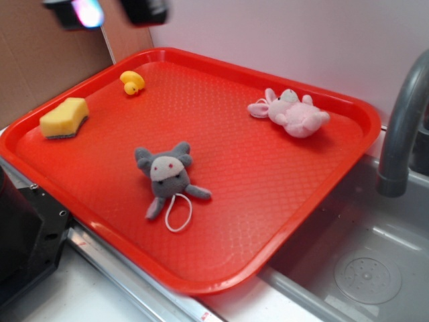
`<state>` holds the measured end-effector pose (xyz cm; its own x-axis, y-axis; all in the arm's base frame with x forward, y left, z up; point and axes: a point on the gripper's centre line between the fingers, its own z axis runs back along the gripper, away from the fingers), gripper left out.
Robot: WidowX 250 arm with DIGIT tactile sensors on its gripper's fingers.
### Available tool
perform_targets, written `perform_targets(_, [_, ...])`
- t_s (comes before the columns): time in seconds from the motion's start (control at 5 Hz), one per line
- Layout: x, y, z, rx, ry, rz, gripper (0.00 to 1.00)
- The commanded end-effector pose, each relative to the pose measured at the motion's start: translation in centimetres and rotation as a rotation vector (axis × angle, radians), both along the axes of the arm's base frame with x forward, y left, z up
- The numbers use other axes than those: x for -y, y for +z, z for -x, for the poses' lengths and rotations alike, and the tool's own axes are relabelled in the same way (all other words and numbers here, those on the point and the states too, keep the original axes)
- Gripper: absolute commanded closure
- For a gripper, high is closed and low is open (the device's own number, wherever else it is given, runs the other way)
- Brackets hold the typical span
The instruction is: Grab the pink bunny.
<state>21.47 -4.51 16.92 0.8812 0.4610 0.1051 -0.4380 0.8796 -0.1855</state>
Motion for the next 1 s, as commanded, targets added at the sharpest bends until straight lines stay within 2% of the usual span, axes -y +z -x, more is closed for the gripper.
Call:
perform_targets(0.0, [-0.2, 1.1, -0.6, 0.041, 0.007, -0.001, 0.00])
perform_targets(0.2, [-0.2, 1.1, -0.6, 0.041, 0.007, -0.001, 0.00])
perform_targets(0.4, [1.0, -2.5, -3.5, 0.056, -0.046, -0.028, 0.00])
perform_targets(0.6, [2.0, -4.5, -6.1, 0.024, -0.062, -0.029, 0.00])
perform_targets(0.8, [3.3, -7.9, -10.0, 0.045, -0.024, -0.050, 0.00])
